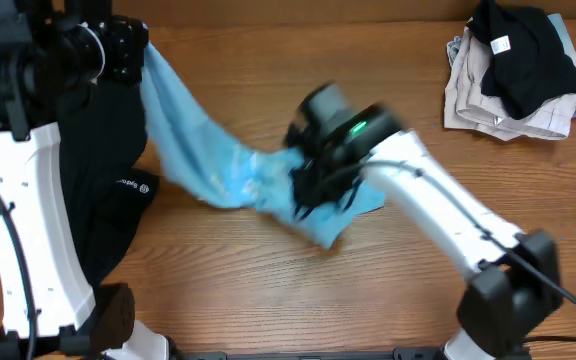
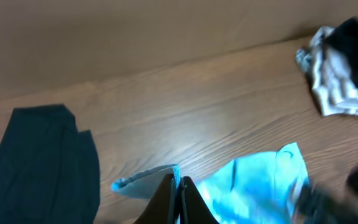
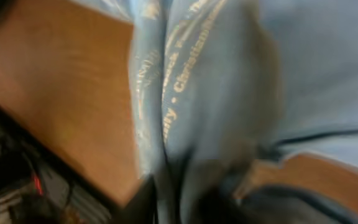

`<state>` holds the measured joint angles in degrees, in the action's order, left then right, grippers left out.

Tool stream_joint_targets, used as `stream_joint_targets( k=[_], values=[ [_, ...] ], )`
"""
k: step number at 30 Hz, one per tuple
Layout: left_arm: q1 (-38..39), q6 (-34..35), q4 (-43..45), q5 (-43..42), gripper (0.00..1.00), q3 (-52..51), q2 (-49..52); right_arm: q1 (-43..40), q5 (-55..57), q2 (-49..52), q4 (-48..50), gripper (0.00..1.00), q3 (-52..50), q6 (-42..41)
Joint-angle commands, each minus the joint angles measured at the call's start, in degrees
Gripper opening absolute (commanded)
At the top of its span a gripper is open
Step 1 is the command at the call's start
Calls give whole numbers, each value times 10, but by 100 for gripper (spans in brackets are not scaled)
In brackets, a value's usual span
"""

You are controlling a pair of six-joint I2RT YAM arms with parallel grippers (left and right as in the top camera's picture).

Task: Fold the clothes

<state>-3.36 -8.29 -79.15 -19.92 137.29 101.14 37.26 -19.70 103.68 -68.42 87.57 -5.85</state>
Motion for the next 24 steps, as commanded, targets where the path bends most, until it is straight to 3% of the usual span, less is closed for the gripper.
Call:
stream_joint_targets(
  k=[1,7,9,14,18,24],
  values=[
    [-1,-24,0,21,4,5,19,25,-9,-14,19,42,-16,-32],
    [-1,-25,0,22,4,5,40,-39,17,-20,33,70,33,-26],
    [-1,-25,0,22,4,5,41,-73,21,-20,63,75,35,-14],
    [-1,-25,0,22,4,5,41,-125,28,4,133,75,28,-26],
    [-1,-24,-1,22,4,5,41,-132,137,42,150,70,24,-149],
    [0,-24,-2,22,4,5,42,-131,193,112,189,62,24,-235]
  ],
)
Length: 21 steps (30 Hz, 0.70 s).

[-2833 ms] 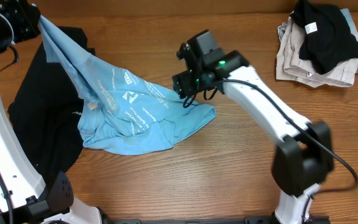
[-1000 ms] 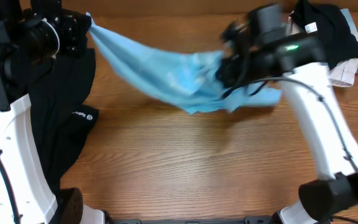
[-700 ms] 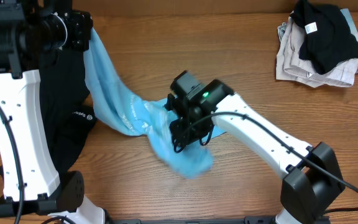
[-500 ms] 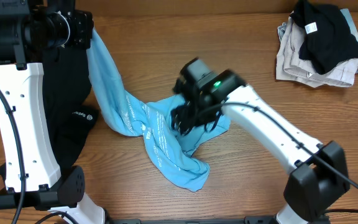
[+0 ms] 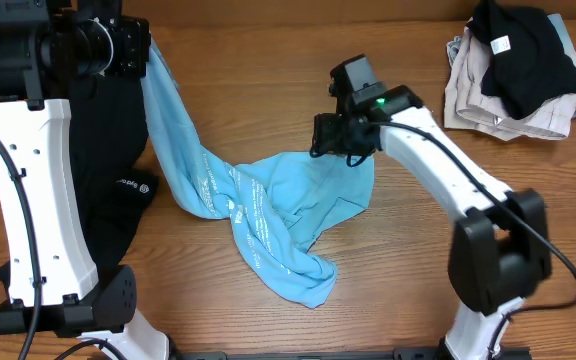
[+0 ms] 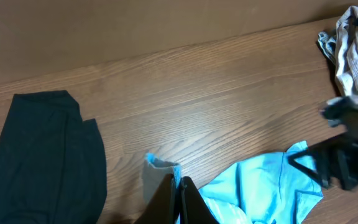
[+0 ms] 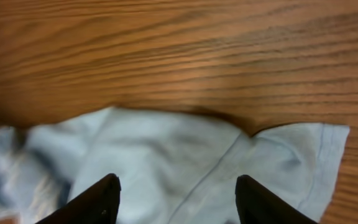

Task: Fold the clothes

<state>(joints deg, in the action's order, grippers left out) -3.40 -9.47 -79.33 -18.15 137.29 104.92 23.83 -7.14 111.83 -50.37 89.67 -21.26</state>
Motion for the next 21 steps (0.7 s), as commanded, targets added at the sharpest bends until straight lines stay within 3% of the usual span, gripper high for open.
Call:
stream_joint_targets(
  k=[1,5,11,21],
  values=[
    [0,-12,-1,4,4,5,4,3,83,38,8,61,3,-98],
    [1,-12,0,4,4,5,4,3,97,69,23,60,3,-119],
    [1,-13,-1,3,4,5,4,3,121,89,28,50,3,-136],
    [0,-13,-2,4,4,5,4,3,140,106,25,41,3,-142]
  ],
)
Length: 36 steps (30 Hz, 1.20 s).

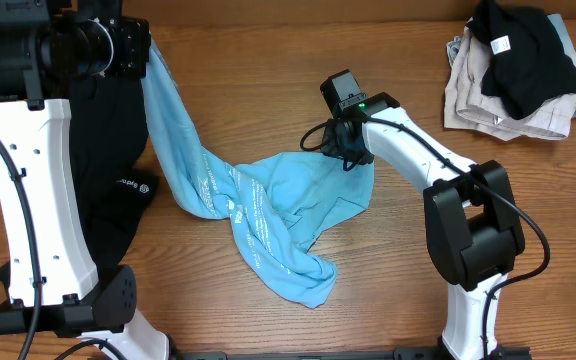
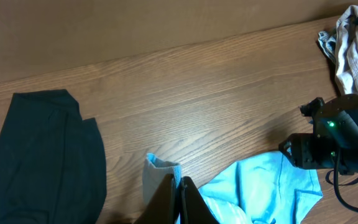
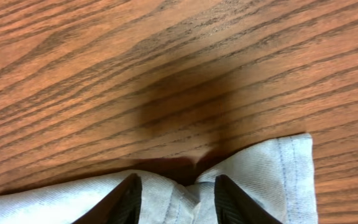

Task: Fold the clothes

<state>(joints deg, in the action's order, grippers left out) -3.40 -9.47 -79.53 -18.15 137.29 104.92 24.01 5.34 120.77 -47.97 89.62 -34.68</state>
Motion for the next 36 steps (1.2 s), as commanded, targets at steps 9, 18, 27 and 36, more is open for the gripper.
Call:
stream_joint_targets(
  k=[9,18,27,36],
  values=[
    [1,-13,0,4,4,5,4,2,10,26,-1,26,3,-10],
    [1,-13,1,4,4,5,4,2,6,26,0,5,3,-10],
    [0,-13,14,4,4,5,4,-11,6,5,-15,4,22,-3],
    [0,-6,55,4,4,9,-23,-76,-47,-125,-85,4,130,98]
  ],
)
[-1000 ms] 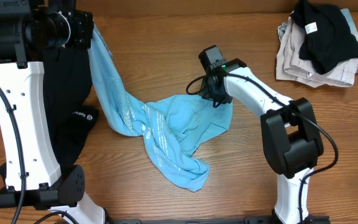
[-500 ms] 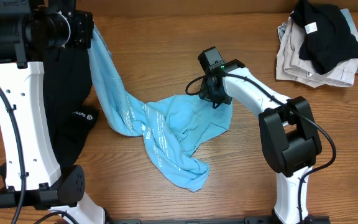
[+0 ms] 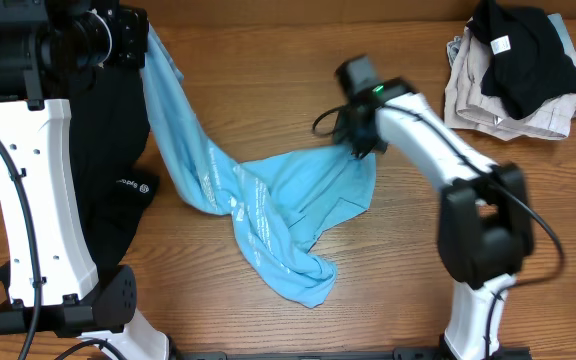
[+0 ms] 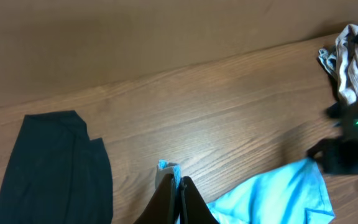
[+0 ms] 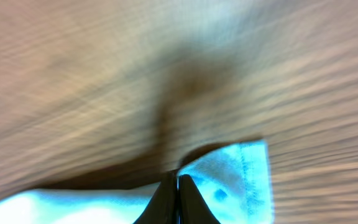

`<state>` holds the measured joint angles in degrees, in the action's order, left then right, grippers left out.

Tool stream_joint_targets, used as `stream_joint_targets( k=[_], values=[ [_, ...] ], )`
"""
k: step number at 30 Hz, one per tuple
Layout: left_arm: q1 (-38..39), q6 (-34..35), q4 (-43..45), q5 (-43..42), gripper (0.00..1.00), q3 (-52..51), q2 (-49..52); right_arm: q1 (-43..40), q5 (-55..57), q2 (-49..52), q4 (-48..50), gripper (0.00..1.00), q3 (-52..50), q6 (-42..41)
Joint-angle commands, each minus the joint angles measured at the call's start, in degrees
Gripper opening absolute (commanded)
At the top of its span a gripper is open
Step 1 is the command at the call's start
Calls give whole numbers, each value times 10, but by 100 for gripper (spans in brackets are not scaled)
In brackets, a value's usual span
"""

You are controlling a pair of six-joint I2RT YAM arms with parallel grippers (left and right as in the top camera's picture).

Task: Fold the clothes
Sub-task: 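Lift and stretch the shirt wide between both grippers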

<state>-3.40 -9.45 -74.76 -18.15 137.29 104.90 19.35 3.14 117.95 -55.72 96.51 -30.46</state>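
Observation:
A light blue shirt [image 3: 268, 200] with pale lettering lies crumpled mid-table, one end stretched up to the far left. My left gripper [image 3: 140, 35] is shut on that raised end, a blue hem [image 4: 169, 168] showing at its fingertips [image 4: 178, 186]. My right gripper [image 3: 360, 140] is shut on the shirt's right corner [image 5: 229, 171], with the wrist view blurred. A dark garment [image 3: 108, 190] lies flat at the left under the left arm.
A heap of beige, grey and black clothes [image 3: 518, 70] sits at the far right corner. The dark garment [image 4: 51, 168] covers the table's left part. Bare wood [image 3: 268, 90] lies between the two arms.
My right gripper, open over the shirt's right corner, is now shut on that corner. The left gripper holds its end slightly higher and farther back.
First my right arm was in the middle of the bunched shirt while the left held one end up. Then the right gripper stood open beyond the shirt's right edge, then lower at its corner. Now it is shut on that corner.

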Motion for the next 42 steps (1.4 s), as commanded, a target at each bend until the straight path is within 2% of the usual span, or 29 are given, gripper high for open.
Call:
stream_joint_targets(
  k=[1,7,13,18,25,31,36,42],
  values=[
    [0,-7,10,5,4,9,-29,-38,-34,-112,-15,4,74,70],
    [-5,-8,35,8,4,9,-77,-95,-59,-211,-66,4,158,158],
    [-27,5,91,14,4,9,-137,-130,-58,-303,-83,4,199,217],
    [-63,70,151,66,4,9,-191,-177,-59,-385,-83,4,226,220],
    [-83,71,195,100,4,9,-275,-244,-58,-505,-82,4,249,220],
    [-83,71,232,234,4,9,-349,-256,-33,-591,-83,4,274,220],
    [-83,63,252,325,4,9,-396,-256,12,-629,-90,4,305,233],
    [-83,52,239,327,4,8,-397,-255,22,-629,-109,4,317,240]
  ],
)
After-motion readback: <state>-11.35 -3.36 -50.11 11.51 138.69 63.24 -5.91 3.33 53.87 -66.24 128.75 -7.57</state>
